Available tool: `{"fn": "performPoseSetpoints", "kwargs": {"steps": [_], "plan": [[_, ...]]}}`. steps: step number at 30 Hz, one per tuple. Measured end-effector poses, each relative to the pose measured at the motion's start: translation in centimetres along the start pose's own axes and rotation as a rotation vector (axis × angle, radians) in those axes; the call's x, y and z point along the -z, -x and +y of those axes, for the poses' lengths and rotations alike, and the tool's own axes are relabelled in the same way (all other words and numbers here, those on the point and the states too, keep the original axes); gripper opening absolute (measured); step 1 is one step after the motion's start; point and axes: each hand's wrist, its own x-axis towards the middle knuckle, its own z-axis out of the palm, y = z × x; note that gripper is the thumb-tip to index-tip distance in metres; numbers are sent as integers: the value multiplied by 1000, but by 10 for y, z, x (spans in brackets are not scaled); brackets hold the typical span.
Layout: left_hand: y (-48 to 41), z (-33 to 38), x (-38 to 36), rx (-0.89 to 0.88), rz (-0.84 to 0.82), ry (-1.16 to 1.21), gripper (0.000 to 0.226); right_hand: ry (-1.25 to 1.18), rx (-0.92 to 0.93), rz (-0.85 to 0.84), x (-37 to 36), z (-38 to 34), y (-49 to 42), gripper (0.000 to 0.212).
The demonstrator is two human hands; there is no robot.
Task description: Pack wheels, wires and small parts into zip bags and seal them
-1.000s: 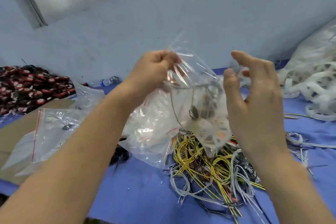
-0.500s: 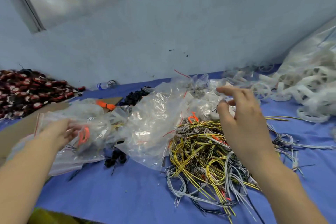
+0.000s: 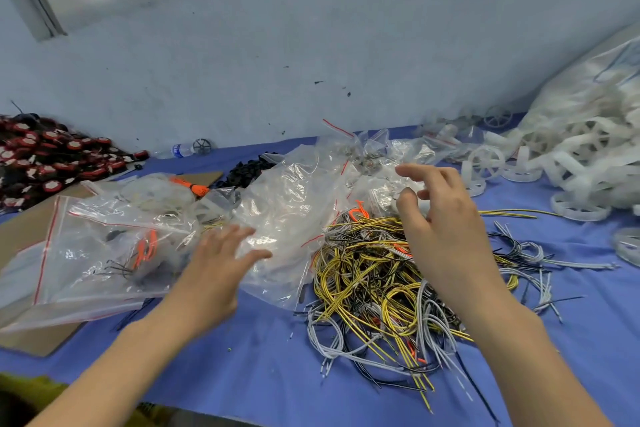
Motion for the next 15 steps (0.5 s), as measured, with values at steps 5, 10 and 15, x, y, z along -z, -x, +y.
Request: {"fn": "performPoseSetpoints", "kwargs": {"steps": [5,10,15], "plan": [[-2,4,0,-125,-132,-211,57,11,8,-9,5,2,-1,29],[-34,-3,41,105,182,55,14,32,13,-10,9,6,-6,29],[-84,7,125,219,517,19,26,-44,21,-20,16,5,-7,27]]}}
